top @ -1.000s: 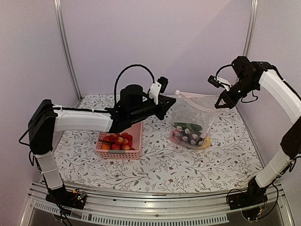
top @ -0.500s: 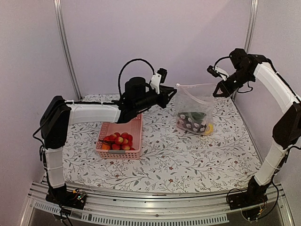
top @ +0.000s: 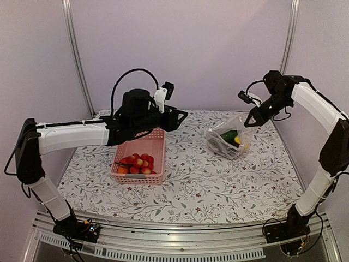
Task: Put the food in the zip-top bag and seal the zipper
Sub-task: Adjust the zipper food storage bag at the center of the board, then pick up the fake fruit from the bin.
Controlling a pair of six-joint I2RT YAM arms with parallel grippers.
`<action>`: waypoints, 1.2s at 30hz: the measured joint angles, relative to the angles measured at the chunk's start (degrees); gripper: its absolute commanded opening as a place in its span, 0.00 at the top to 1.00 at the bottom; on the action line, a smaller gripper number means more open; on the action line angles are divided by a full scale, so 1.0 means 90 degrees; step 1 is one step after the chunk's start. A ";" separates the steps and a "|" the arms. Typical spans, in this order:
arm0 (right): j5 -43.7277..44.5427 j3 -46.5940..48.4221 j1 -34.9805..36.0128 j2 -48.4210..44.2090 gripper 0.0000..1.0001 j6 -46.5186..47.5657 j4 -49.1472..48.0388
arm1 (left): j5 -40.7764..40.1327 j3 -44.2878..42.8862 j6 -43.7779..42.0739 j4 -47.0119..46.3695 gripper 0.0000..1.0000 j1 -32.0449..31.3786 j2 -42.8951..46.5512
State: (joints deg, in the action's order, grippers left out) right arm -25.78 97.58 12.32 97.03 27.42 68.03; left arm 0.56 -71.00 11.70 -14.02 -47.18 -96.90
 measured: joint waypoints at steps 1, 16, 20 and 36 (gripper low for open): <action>-0.0024 -0.0063 0.0000 -0.0061 0.97 -0.0027 -0.0024 | -0.0124 -0.0007 0.0039 0.0228 0.39 0.0000 0.0148; -0.0257 -0.0474 0.0000 -0.0471 0.97 -0.0287 -0.0311 | -0.1328 -0.0138 0.1200 0.5265 0.38 0.0180 0.1124; -0.0274 -0.0532 0.0000 -0.0605 0.97 -0.0313 -0.0328 | -0.1401 0.0262 0.2042 0.5957 0.39 0.0486 0.1651; -0.0376 -0.0833 0.0000 -0.0879 0.96 -0.0357 -0.0425 | -0.1768 0.2399 0.6137 0.5593 0.49 0.1059 0.3021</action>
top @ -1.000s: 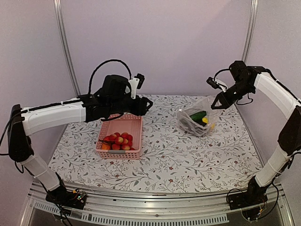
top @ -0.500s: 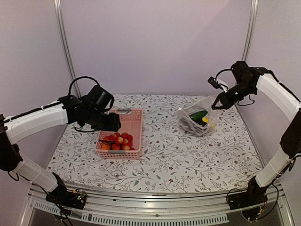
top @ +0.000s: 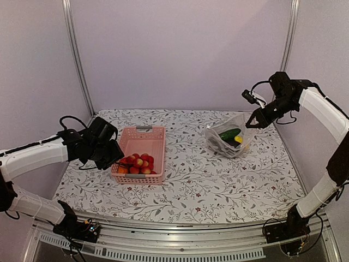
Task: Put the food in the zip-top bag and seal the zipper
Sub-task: Pick up the fake fruit from the bin.
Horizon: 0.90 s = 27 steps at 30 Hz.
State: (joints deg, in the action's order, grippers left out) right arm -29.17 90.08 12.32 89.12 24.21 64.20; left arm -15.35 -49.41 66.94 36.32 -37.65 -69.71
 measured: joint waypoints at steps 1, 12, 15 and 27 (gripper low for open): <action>0.0000 0.0000 0.0000 -0.0005 0.96 0.0000 0.0000 | 0.0002 0.0012 0.0134 -0.0061 0.50 0.0017 -0.0007; 0.0000 -0.0007 0.0000 -0.0027 0.96 0.0000 -0.0005 | 0.0029 0.0007 0.1294 -0.0260 0.54 0.0187 -0.0663; 0.0000 -0.0007 0.0000 -0.0027 0.96 0.0000 -0.0007 | 0.0039 0.0007 0.1520 -0.0231 0.54 0.0197 -0.0804; -0.0017 -0.0015 0.0000 -0.0027 0.96 0.0000 -0.0022 | 0.0032 0.0007 0.1778 -0.0330 0.58 0.0471 -0.1326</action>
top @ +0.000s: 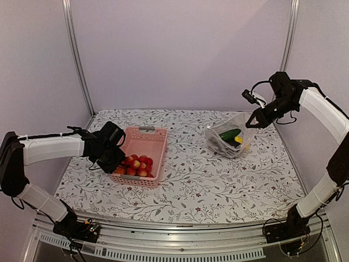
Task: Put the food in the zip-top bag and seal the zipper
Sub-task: Pick up the fake fruit from the bin.
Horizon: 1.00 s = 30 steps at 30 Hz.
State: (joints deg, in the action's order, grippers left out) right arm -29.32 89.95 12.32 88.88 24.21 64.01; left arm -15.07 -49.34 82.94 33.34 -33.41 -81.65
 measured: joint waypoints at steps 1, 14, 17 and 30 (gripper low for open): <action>0.0000 -0.0005 0.0000 0.0000 0.96 0.0000 -0.0002 | -0.0002 0.0000 -0.0007 -0.0034 0.58 0.0024 -0.0063; 0.0017 -0.0202 0.0000 -0.0197 0.96 0.0000 -0.0070 | -0.0321 -0.0318 -0.0410 -0.0464 0.77 0.0185 -0.0804; 0.0029 -0.0204 0.0000 -0.0236 0.96 0.0000 -0.0073 | -0.0389 -0.0440 -0.0554 -0.0559 0.82 0.0192 -0.0937; 0.0291 -0.0206 0.0000 -0.0253 0.96 0.0000 -0.0073 | -0.0593 -0.0976 -0.1729 -0.1307 1.00 0.0194 -0.1066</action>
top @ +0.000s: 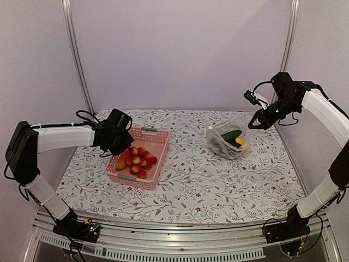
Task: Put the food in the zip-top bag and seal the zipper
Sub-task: Pick up the fake fruit from the bin.
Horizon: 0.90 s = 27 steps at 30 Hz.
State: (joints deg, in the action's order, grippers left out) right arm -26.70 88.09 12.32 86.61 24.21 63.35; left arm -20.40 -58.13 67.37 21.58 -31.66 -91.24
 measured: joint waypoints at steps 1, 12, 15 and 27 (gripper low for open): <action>0.0027 0.0000 0.0000 0.0000 0.96 0.0000 0.0002 | 0.0007 -0.0007 -0.0092 -0.0109 1.00 0.0000 0.0005; 0.0192 0.0350 0.0007 0.0002 0.96 0.0029 0.0206 | 0.0216 -0.1360 -0.1661 -0.0702 1.00 -0.0051 0.0015; 0.0216 0.0483 0.0097 0.0005 0.96 0.0051 0.0284 | 0.0245 -0.1855 -0.2256 -0.0857 1.00 -0.0100 0.0017; 0.0100 0.0614 0.1064 0.0044 0.97 0.0185 0.0464 | 0.1392 -0.2982 -0.4694 -0.1722 1.00 -0.0663 0.0175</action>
State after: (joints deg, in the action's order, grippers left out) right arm -25.80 93.62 21.89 87.00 25.87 67.53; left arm -7.88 -84.97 25.12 6.09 -37.63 -89.67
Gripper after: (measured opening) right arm 0.038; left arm 0.060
